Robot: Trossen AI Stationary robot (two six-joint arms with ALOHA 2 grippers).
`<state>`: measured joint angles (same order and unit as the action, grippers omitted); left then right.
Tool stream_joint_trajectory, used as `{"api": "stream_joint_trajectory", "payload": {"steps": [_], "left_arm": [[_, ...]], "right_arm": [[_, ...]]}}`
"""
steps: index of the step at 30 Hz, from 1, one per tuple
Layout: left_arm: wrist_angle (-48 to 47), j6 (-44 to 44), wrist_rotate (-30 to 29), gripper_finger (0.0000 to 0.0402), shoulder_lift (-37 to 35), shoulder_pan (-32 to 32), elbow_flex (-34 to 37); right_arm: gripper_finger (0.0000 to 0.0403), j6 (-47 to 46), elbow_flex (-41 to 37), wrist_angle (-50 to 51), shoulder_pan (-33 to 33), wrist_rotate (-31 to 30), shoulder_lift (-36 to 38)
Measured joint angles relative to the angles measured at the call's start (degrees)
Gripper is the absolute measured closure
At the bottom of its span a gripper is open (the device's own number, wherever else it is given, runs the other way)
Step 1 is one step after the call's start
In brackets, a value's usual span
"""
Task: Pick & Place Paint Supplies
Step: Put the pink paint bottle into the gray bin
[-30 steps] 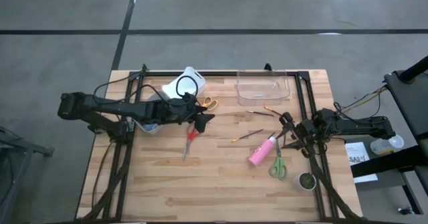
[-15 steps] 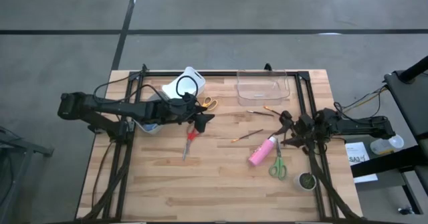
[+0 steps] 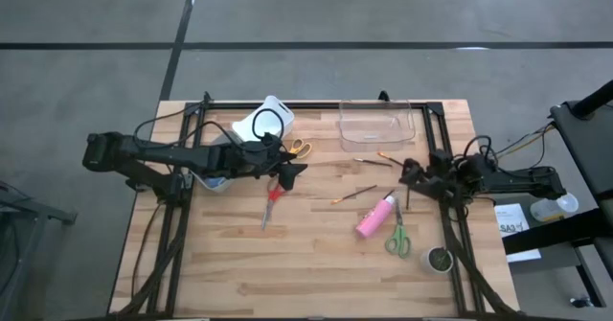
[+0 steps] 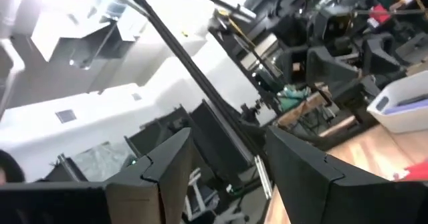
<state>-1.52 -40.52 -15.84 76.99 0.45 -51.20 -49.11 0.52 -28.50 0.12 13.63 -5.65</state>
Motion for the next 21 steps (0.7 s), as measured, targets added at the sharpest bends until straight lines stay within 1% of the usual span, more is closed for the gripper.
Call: {"api": "stream_joint_trajectory", "payload": {"steps": [9,10,13,14,16,18,21], "left_arm": [[0.0,0.0,0.0,0.0098,0.0,0.0,0.0],[0.0,0.0,0.0,0.0098,0.0,0.0,0.0],[0.0,0.0,0.0,0.0098,0.0,0.0,0.0],[0.0,0.0,0.0,0.0098,0.0,0.0,0.0],[0.0,0.0,0.0,0.0098,0.0,0.0,0.0],[0.0,0.0,0.0,0.0098,0.0,0.0,0.0],[0.0,0.0,0.0,0.0098,0.0,0.0,0.0]], "right_arm": [[0.0215,-0.1,0.0,-1.0,0.0,-0.5,-0.1],[0.0215,-0.7,0.0,-1.1,0.0,-1.6,-0.1],[0.0215,-5.2,0.5,-0.7,0.0,-8.1,-0.8],[0.0215,-5.1,1.1,-0.2,0.0,-8.2,-1.4],[0.0215,-3.1,3.1,1.4,0.0,-7.2,-3.5],[0.0215,1.1,6.3,4.6,0.0,-7.2,-6.1],[0.0215,9.7,13.4,14.1,0.0,-6.0,-11.0]]}}
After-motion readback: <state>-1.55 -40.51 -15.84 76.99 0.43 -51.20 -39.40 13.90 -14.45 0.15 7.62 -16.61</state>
